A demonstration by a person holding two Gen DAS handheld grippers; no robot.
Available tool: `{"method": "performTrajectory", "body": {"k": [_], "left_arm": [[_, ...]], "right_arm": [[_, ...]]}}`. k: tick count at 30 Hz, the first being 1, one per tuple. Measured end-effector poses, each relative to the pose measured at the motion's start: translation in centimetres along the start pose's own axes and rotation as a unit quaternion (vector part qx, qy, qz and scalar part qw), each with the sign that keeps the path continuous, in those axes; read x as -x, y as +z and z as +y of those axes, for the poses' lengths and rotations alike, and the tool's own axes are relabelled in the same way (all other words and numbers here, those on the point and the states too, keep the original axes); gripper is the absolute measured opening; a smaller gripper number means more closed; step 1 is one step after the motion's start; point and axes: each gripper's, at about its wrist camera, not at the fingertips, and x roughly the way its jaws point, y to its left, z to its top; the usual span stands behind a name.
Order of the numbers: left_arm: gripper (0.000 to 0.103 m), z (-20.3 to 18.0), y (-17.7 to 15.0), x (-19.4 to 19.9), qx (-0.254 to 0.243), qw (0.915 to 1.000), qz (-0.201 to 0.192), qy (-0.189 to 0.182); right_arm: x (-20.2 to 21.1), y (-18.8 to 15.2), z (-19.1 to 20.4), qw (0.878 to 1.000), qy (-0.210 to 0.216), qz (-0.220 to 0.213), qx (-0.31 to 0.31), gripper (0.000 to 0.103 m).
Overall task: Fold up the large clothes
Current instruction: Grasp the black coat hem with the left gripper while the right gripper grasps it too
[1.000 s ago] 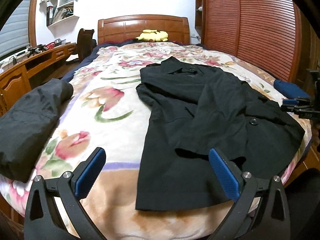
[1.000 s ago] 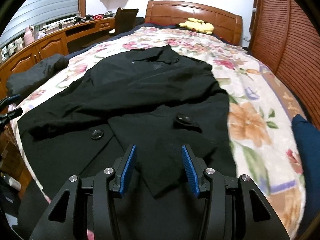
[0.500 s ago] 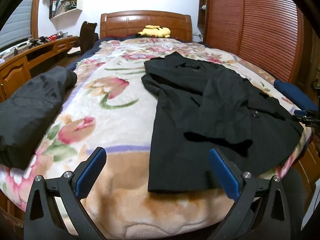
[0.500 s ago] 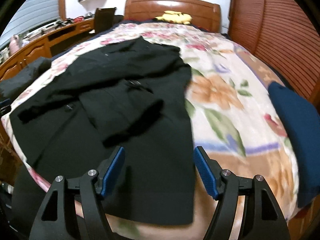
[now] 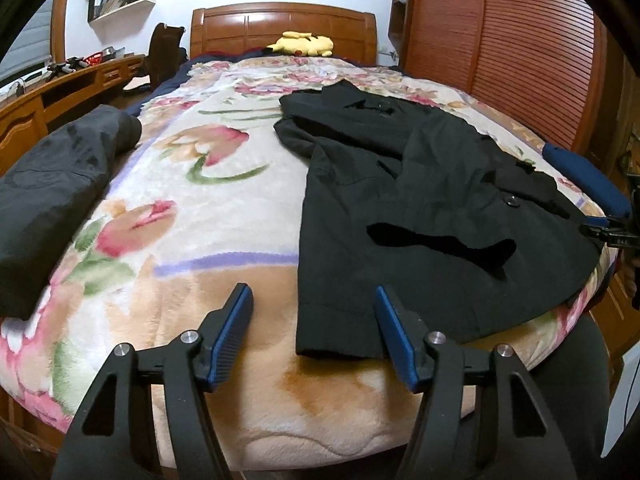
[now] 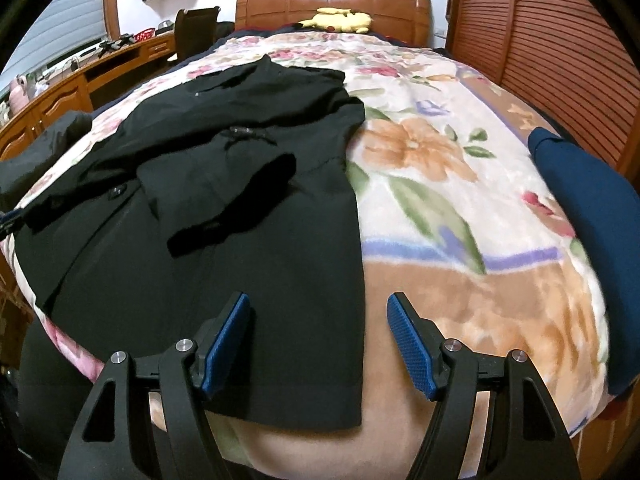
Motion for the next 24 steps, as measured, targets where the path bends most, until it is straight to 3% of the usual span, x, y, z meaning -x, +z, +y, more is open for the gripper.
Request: {"method": "performTrajectory", "body": {"k": [4, 5, 6, 7, 8, 10, 15, 21, 23, 24], "left_arm": [[0.063, -0.4, 0.0, -0.2, -0.011, 0.9999, 0.009, 0.0], [0.058, -0.4, 0.1, -0.2, -0.012, 0.9999, 0.009, -0.002], [0.052, -0.6, 0.0, -0.1, -0.014, 0.9998, 0.009, -0.01], [0.031, -0.6, 0.0, 0.0, -0.015, 0.9996, 0.01, -0.021], [0.02, -0.8, -0.1, 0.0, -0.016, 0.9991, 0.014, -0.036], [0.007, -1.5, -0.2, 0.6, -0.028, 0.9983, 0.012, -0.051], [0.005, -3.2, -0.6, 4.2, -0.051, 0.9976, -0.023, -0.04], [0.005, -3.2, -0.4, 4.7, -0.051, 0.9979, -0.029, -0.028], [0.005, -3.1, -0.3, 4.9, -0.049, 0.9978, -0.034, -0.03], [0.005, -3.2, -0.3, 5.2, -0.05, 0.9975, -0.039, -0.031]], "right_arm": [[0.3, -0.6, -0.7, 1.0, 0.014, -0.004, -0.012, 0.073], [0.2, -0.8, -0.8, 1.0, 0.018, -0.004, -0.015, 0.073], [0.2, -0.9, -0.9, 1.0, 0.021, -0.003, -0.017, 0.073], [0.2, -0.9, -0.9, 1.0, 0.022, -0.002, -0.016, 0.073], [0.2, -0.9, -0.9, 1.0, 0.022, -0.002, -0.015, 0.073], [0.3, -1.0, -0.7, 1.0, 0.022, -0.001, -0.015, 0.073], [0.8, -0.9, -0.6, 0.999, 0.032, 0.009, -0.001, 0.071], [0.5, -1.2, -1.1, 0.999, 0.051, 0.011, -0.014, 0.071], [0.4, -1.2, -1.0, 0.998, 0.055, 0.009, -0.017, 0.066], [0.4, -1.2, -0.9, 0.998, 0.059, 0.007, -0.014, 0.054]]}}
